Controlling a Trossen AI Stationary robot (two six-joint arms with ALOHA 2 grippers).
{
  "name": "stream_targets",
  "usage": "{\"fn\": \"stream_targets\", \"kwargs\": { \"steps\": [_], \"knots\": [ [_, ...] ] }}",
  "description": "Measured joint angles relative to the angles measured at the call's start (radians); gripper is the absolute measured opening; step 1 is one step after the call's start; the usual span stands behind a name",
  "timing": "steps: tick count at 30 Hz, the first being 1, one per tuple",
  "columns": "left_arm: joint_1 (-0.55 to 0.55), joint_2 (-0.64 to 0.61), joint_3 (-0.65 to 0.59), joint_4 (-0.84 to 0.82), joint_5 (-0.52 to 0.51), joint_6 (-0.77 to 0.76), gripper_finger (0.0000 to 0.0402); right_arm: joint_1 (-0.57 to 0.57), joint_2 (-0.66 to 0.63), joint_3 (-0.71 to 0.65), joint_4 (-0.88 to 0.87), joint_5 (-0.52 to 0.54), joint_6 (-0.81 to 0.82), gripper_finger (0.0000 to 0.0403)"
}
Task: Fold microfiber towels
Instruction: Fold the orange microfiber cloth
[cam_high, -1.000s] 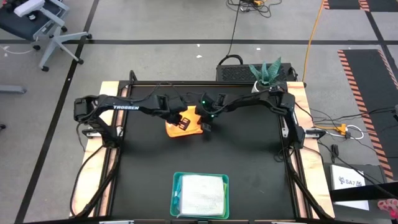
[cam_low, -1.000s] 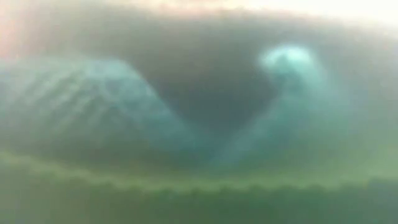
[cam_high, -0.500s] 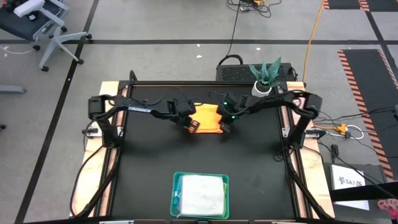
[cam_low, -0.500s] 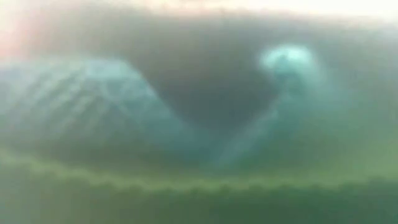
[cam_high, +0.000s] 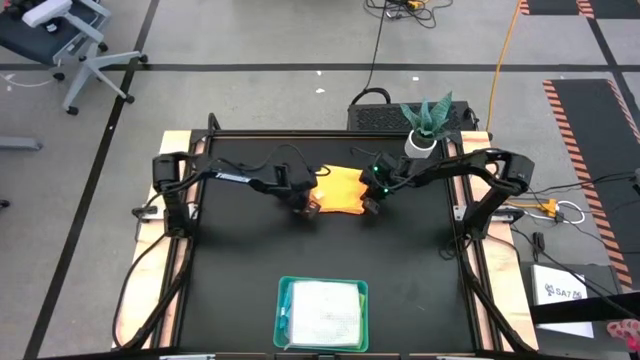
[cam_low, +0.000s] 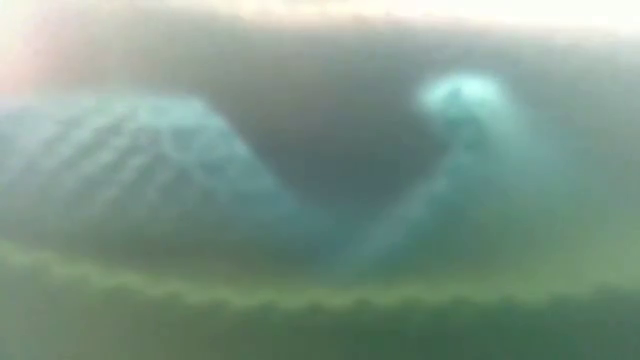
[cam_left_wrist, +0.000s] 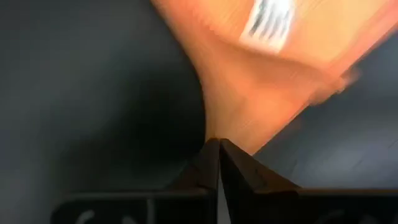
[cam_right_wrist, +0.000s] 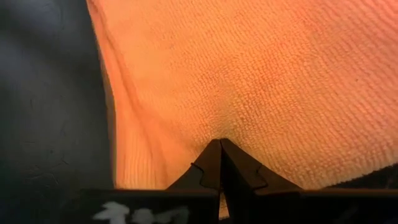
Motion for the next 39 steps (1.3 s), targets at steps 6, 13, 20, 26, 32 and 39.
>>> {"fn": "stream_targets", "kwargs": {
  "steps": [6,13,20,26,32,39],
  "knots": [
    [0.006,-0.125,-0.001,0.112,-0.068,-0.006,0.0005,0.0,0.0,0.0,0.007,-0.001,0.0,0.0],
    [0.027,-0.166,-0.001,0.234,-0.142,0.028,0.0004,-0.001,0.0,-0.001,0.027,0.0,0.001,0.0],
    [0.023,-0.082,-0.003,0.296,-0.053,0.023,0.0003,-0.001,0.0,-0.001,0.033,-0.002,0.018,0.0],
    [0.006,-0.011,-0.003,0.312,0.022,0.004,0.0004,-0.001,0.0,-0.001,0.033,-0.002,0.027,0.0],
    [-0.025,0.02,-0.004,0.256,0.045,-0.003,0.001,-0.001,0.0,0.0,0.033,-0.001,0.028,0.0],
    [-0.037,0.021,-0.003,0.133,0.017,0.005,0.0007,-0.001,0.0,0.0,0.034,-0.001,0.028,0.0]
  ]
}}
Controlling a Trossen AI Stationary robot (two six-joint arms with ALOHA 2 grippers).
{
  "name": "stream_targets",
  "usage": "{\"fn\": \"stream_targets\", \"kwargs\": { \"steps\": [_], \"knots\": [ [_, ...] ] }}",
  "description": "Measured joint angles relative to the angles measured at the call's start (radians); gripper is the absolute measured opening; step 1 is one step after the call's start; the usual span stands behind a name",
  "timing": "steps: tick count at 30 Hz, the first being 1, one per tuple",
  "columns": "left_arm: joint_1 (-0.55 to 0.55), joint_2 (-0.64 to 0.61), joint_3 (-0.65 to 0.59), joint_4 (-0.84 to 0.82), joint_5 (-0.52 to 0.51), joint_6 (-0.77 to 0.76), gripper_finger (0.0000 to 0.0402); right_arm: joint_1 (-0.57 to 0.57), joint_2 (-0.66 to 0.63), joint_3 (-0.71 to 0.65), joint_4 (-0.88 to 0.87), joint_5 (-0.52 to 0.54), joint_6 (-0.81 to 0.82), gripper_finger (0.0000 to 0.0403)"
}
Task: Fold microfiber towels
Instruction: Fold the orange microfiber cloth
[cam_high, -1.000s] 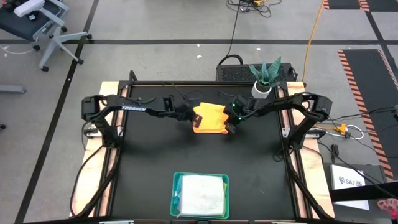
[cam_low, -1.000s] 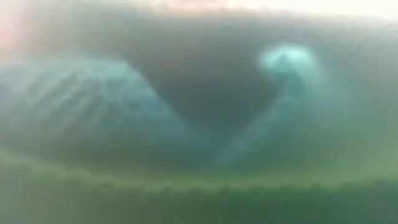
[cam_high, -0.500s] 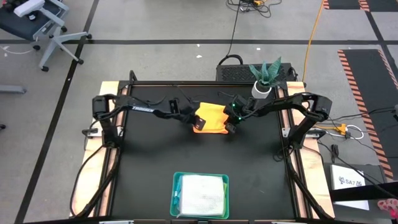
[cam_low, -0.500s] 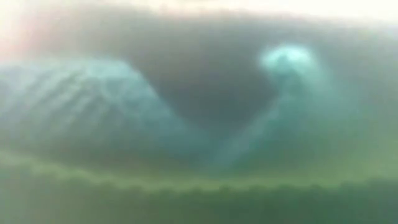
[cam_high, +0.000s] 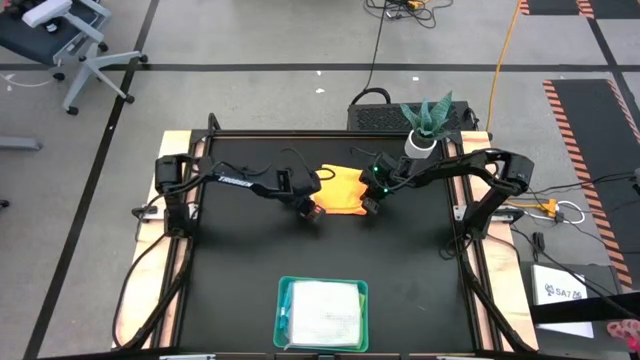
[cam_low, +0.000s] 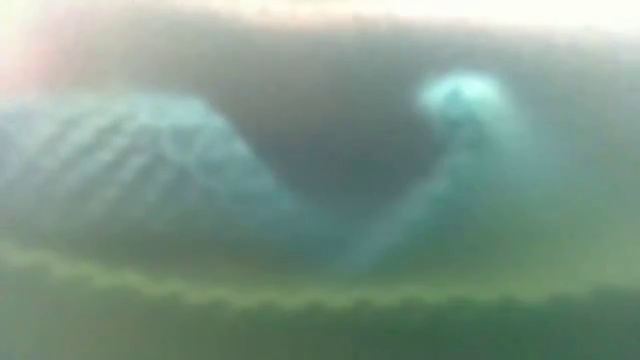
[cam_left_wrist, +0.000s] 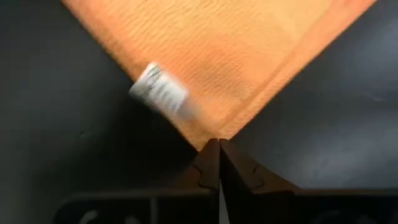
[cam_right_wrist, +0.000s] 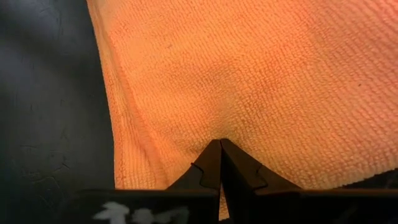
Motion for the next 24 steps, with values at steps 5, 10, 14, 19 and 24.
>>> {"fn": "stream_targets", "kwargs": {
  "steps": [5,10,14,19,24],
  "knots": [
    [0.002,-0.001,0.002,-0.053,-0.037,0.009,0.0005,0.0,0.0,0.0,0.0,-0.001,0.0,0.0],
    [0.002,-0.016,0.001,-0.077,-0.034,0.023,0.001,0.0,0.0,0.0,0.0,-0.003,0.0,0.0],
    [0.002,-0.088,-0.002,-0.081,-0.063,0.028,0.0015,0.0,0.0,0.0,-0.002,-0.003,0.0,0.0],
    [0.014,-0.217,-0.001,-0.052,-0.268,0.09,0.0003,0.0,0.0,0.0,-0.004,-0.003,0.0,0.0],
    [0.114,-0.236,0.001,-0.061,-0.233,0.1,0.0022,-0.001,-0.005,0.0,-0.005,-0.044,0.037,0.0]
  ]
}}
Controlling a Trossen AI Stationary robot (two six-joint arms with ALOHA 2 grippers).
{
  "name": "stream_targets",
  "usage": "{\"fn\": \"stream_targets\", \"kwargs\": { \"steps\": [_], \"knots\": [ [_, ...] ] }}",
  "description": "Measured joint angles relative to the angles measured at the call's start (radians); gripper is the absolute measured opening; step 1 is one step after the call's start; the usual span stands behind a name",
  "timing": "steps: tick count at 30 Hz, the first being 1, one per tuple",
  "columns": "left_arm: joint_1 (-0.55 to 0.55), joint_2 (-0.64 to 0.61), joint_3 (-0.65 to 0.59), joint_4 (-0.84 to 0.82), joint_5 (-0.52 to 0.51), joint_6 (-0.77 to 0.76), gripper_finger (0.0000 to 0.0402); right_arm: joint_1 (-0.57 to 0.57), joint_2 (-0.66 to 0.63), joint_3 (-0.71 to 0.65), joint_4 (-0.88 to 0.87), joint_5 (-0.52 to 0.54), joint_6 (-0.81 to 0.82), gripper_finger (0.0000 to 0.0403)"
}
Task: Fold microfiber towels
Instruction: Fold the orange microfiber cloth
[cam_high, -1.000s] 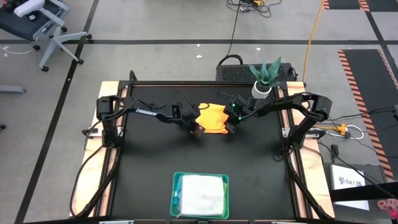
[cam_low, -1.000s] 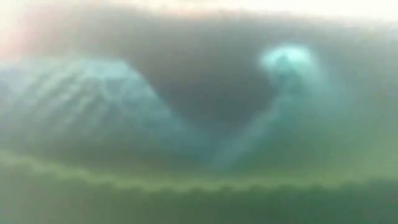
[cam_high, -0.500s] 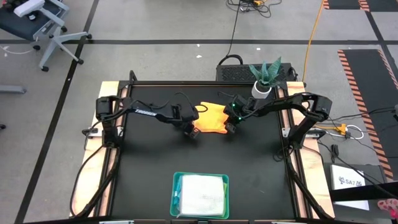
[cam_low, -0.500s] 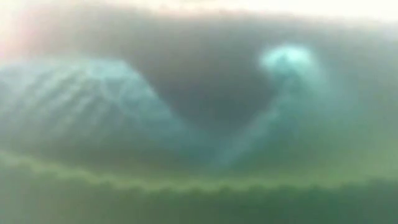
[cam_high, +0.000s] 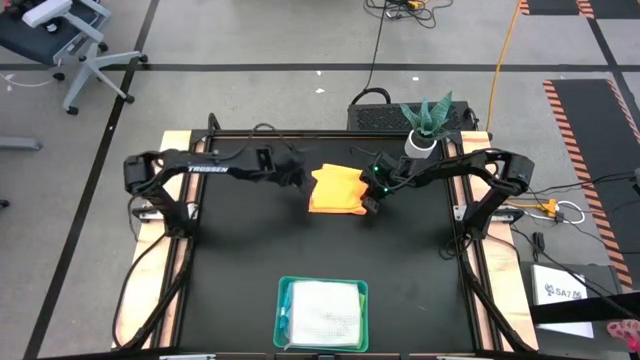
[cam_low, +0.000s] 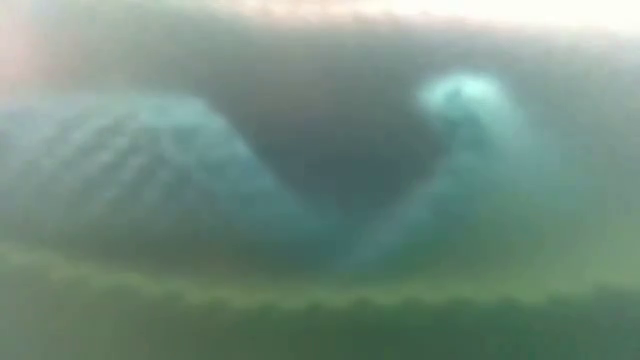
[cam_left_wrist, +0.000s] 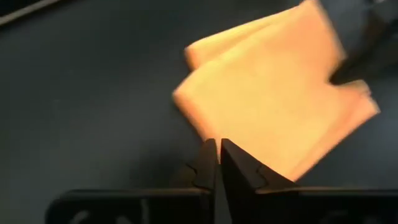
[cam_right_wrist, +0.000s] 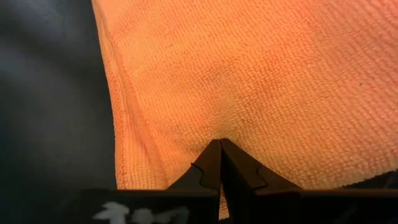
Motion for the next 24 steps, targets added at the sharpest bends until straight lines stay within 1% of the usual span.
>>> {"fn": "stream_targets", "kwargs": {
  "steps": [4,6,11,13,15,17,19,21,24],
  "knots": [
    [0.075,0.043,-0.001,0.048,0.161,0.049,0.0046,0.002,-0.031,-0.001,-0.04,-0.033,0.044,0.0008],
    [0.104,0.07,-0.001,0.09,0.22,0.074,0.0057,0.003,-0.061,-0.002,-0.065,-0.036,0.058,0.0019],
    [0.158,0.131,-0.001,0.249,0.387,0.075,0.0081,0.003,-0.15,-0.002,-0.112,-0.033,0.093,0.0057],
    [0.168,0.146,-0.001,0.29,0.438,0.073,0.0085,0.003,-0.179,-0.001,-0.102,-0.034,0.114,0.0074],
    [0.171,0.166,0.0,0.312,0.455,0.074,0.0085,0.003,-0.205,-0.001,-0.11,-0.034,0.141,0.0089],
    [0.176,0.179,-0.001,0.287,0.466,0.073,0.0085,0.003,-0.224,-0.001,-0.106,-0.031,0.155,0.0101],
    [0.177,0.201,-0.001,0.296,0.479,0.076,0.0086,0.003,-0.233,-0.001,-0.11,-0.009,0.156,0.0109],
    [0.176,0.21,-0.001,0.285,0.487,0.076,0.0086,0.003,-0.233,-0.001,-0.108,-0.008,0.157,0.0114],
    [0.175,0.228,0.0,0.324,0.489,0.076,0.0086,0.002,-0.233,-0.001,-0.111,-0.007,0.157,0.0116]
  ]
}}
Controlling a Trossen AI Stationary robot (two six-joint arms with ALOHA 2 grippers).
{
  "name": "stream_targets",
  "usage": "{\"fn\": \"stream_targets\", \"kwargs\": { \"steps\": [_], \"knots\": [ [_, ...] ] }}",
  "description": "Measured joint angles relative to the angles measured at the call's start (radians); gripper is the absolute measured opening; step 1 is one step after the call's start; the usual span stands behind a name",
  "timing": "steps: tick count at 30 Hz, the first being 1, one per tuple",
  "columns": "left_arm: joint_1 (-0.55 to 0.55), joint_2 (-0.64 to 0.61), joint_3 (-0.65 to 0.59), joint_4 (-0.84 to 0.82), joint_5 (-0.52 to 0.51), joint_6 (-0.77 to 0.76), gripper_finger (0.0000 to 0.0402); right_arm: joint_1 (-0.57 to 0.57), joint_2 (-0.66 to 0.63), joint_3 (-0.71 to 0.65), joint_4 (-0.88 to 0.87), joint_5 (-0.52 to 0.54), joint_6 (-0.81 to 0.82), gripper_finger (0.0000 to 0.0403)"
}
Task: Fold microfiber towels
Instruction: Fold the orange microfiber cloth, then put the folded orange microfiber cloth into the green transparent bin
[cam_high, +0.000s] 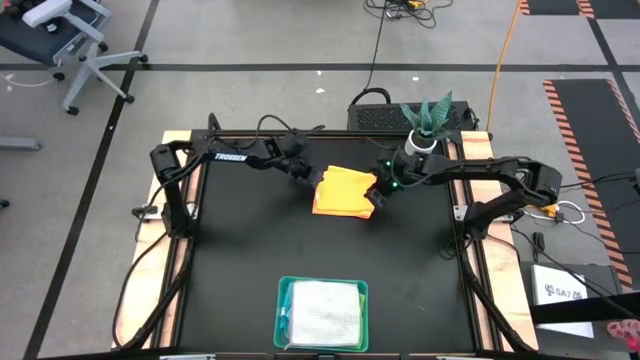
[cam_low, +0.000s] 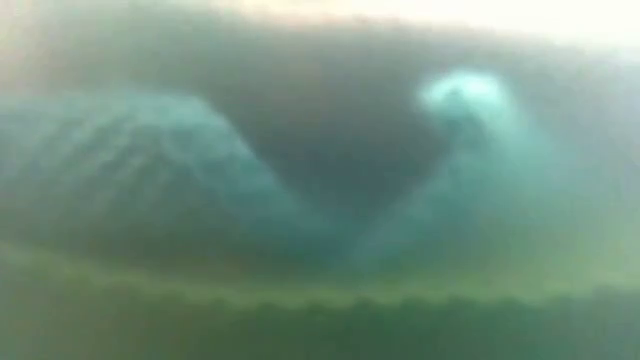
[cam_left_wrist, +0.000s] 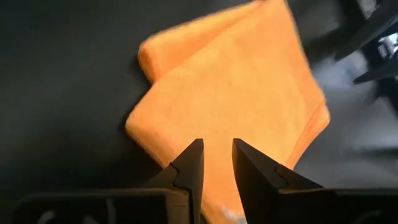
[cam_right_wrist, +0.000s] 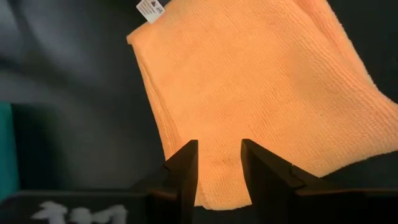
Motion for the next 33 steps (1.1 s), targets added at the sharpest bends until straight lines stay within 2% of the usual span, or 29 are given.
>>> {"fn": "stream_targets", "kwargs": {
  "steps": [17,25,33],
  "knots": [
    [0.03,0.022,0.0,0.006,-0.037,0.02,0.0086,0.0,0.0,0.0,0.003,-0.001,0.041,0.0114],
    [0.067,0.017,0.0,0.007,0.009,0.012,0.0086,0.0,0.0,0.0,0.003,-0.004,0.041,0.0114],
    [0.077,0.024,0.0,0.008,0.009,0.046,0.0086,0.0,0.0,0.001,0.004,-0.003,0.04,0.0114]
  ]
}}
